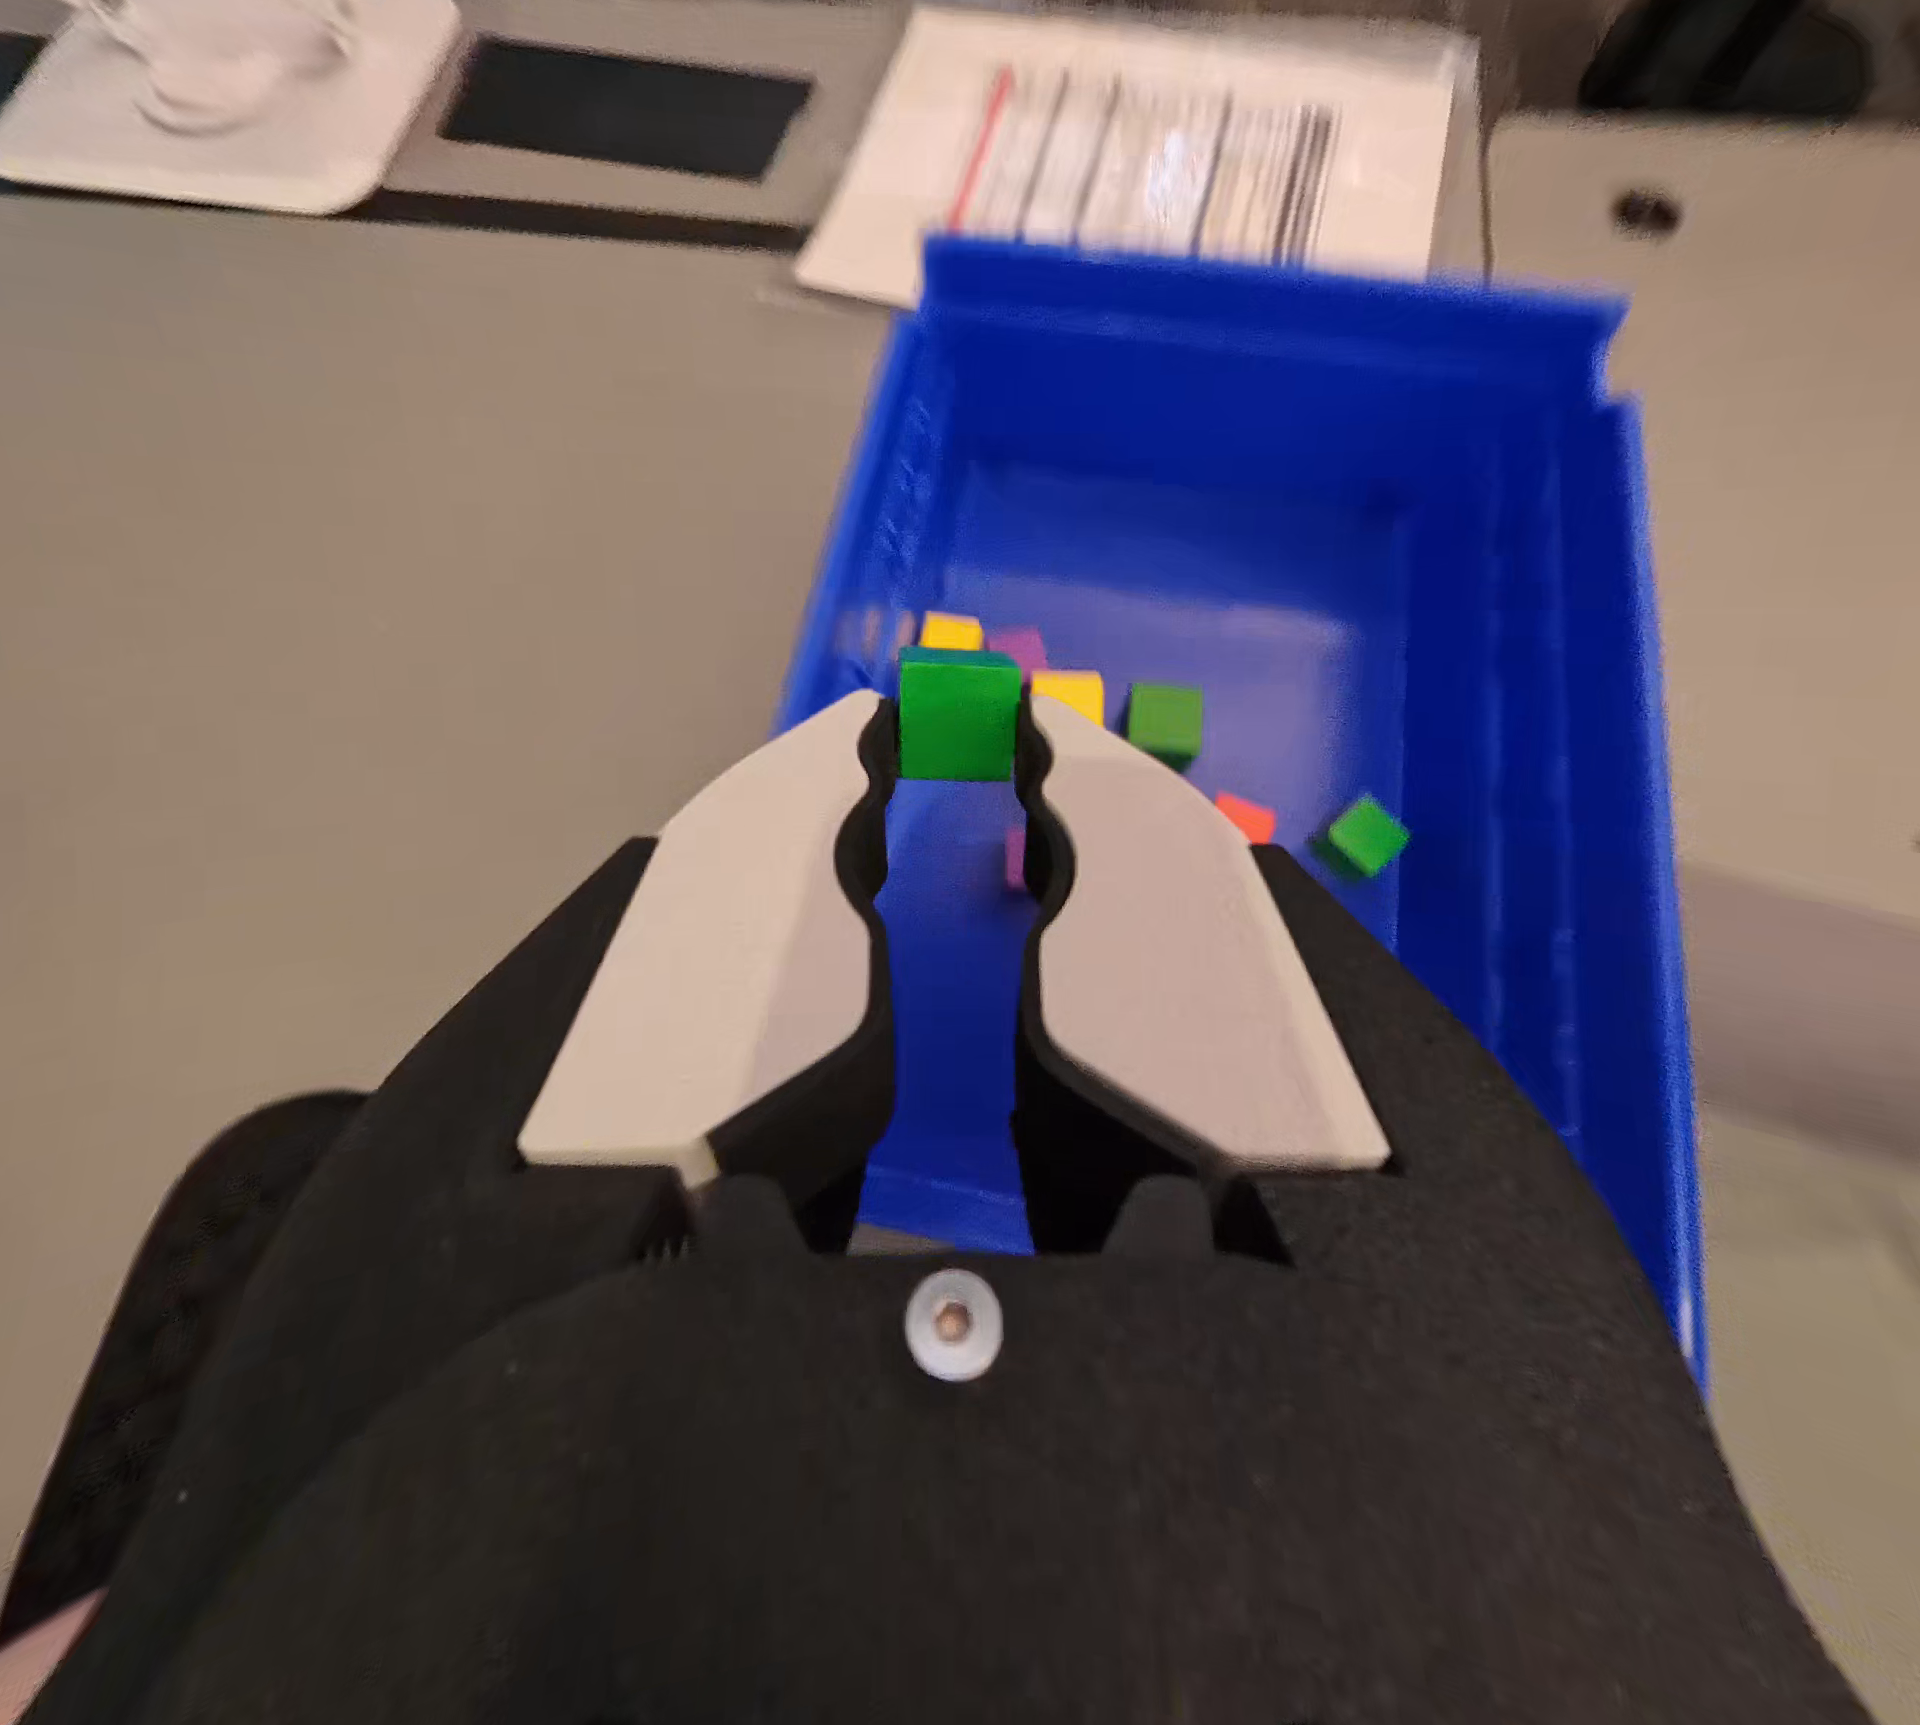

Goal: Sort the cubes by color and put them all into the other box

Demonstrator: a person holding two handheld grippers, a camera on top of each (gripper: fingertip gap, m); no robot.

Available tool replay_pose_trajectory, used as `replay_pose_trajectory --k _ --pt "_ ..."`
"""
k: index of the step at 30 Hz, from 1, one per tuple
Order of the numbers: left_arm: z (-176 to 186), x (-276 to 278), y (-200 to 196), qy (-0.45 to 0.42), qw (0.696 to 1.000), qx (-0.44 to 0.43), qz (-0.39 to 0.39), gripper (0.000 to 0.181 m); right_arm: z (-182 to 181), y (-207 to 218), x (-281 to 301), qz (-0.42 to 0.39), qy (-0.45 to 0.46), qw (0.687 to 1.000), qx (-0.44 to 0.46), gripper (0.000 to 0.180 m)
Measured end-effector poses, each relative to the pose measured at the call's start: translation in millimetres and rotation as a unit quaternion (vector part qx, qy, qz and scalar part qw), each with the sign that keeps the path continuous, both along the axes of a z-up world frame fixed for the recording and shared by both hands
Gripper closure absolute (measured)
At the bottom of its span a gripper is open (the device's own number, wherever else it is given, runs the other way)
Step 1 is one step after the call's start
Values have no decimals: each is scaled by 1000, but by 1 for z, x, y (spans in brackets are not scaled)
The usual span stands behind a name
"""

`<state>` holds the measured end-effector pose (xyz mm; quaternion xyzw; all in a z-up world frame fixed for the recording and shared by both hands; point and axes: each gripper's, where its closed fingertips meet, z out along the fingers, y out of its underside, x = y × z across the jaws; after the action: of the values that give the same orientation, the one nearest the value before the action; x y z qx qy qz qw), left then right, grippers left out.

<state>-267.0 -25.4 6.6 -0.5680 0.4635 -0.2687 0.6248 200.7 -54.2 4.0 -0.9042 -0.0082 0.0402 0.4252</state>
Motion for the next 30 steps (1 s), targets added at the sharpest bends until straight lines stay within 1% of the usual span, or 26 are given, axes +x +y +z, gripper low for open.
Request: replay_pose_trajectory --k 2,4,6,8,11,12,14,16,18,20,23,26,28,30 --pt "-9 1 2 8 1000 -9 1 166 -43 -13 12 8 43 997 -60 158" --pt "-19 2 4 17 1000 -21 3 166 -82 -29 16 16 50 988 -142 158" --pt "-26 2 5 24 999 -29 3 166 -107 -35 15 28 50 980 -190 158" --pt "-31 3 5 28 999 -34 4 166 -120 -33 17 26 52 977 -207 158" --pt "-37 3 5 33 999 -41 3 166 -128 -26 21 15 53 978 -203 158" --pt "-39 2 5 36 999 -40 4 166 -129 -25 26 -1 49 978 -202 158" --pt "-40 1 5 43 998 -35 8 166 -126 -28 29 -13 52 978 -200 146" --pt "-37 -1 7 43 999 -28 13 166 -112 -29 30 -15 46 984 -173 144" --pt "-28 -6 9 38 999 -20 21 166 -87 -27 34 -28 33 991 -123 143" --pt "-16 -14 13 31 999 -6 38 165 -55 -27 35 -36 15 997 -62 141" --pt "15 -42 21 25 995 26 92 165 0 -28 31 -42 -25 998 38 141" --pt "52 -91 27 22 984 43 170 166 50 -26 7 -11 -45 991 129 141" --pt "62 -131 28 52 975 24 214 170 74 -22 -13 22 -54 983 175 141" --pt "72 -181 32 93 958 31 270 168 90 -17 -34 61 -56 975 207 142"
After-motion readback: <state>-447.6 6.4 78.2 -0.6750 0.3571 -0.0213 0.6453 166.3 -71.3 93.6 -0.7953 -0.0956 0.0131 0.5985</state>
